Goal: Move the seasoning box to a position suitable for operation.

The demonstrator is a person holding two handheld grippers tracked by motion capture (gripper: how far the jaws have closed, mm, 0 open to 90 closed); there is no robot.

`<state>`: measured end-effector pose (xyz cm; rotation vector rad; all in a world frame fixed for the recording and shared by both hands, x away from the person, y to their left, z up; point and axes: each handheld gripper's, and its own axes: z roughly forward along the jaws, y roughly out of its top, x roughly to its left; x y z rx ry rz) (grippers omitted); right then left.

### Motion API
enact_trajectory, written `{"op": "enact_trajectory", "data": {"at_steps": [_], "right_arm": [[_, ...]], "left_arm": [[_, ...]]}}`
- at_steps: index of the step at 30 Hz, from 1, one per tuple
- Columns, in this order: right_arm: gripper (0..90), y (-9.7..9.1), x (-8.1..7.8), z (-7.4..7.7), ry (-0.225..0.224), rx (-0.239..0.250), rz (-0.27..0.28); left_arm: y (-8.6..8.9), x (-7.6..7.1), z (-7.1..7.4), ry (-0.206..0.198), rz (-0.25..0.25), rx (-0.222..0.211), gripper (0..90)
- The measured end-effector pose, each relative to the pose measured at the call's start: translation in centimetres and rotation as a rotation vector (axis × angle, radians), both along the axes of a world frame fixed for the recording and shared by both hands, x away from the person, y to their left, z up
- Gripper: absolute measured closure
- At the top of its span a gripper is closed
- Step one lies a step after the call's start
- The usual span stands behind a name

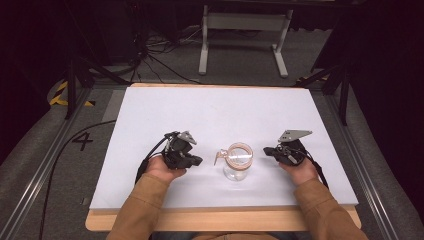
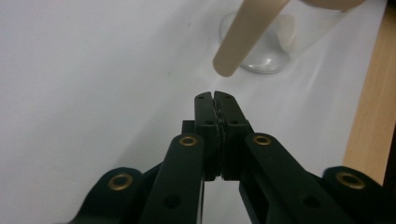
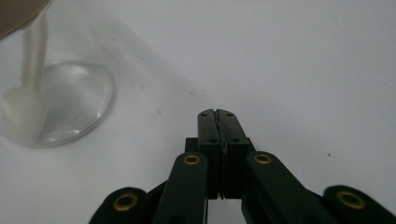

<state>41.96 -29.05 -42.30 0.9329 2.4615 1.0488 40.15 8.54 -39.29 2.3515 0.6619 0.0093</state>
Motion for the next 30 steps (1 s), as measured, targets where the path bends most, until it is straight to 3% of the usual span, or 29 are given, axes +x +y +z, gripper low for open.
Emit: {"op": "enact_trajectory", "data": {"at_steps": [5, 9, 12, 19, 30], "right_arm": [[89.6, 0.0, -0.3, 0.0, -0.005, 0.01, 0.008], [89.6, -0.1, -0.6, 0.1, -0.019, 0.006, 0.009], [89.6, -0.2, -0.8, 0.1, -0.022, 0.004, 0.009], [89.5, -0.1, -1.2, 0.0, -0.03, -0.002, 0.02], [89.5, -0.2, -1.8, -0.1, -0.039, -0.004, 0.027]], "left_arm": [[-0.5, -0.3, 0.6, 0.005, -0.031, -0.005, 89.9], [-1.1, -0.7, 1.3, -0.019, -0.062, -0.025, 89.8], [-1.6, -0.9, 1.5, -0.004, -0.104, -0.041, 89.8], [-3.3, -1.2, 1.1, 0.003, -0.18, -0.02, 89.7], [-4.6, -0.1, -0.3, 0.023, -0.174, 0.008, 89.6]]}}
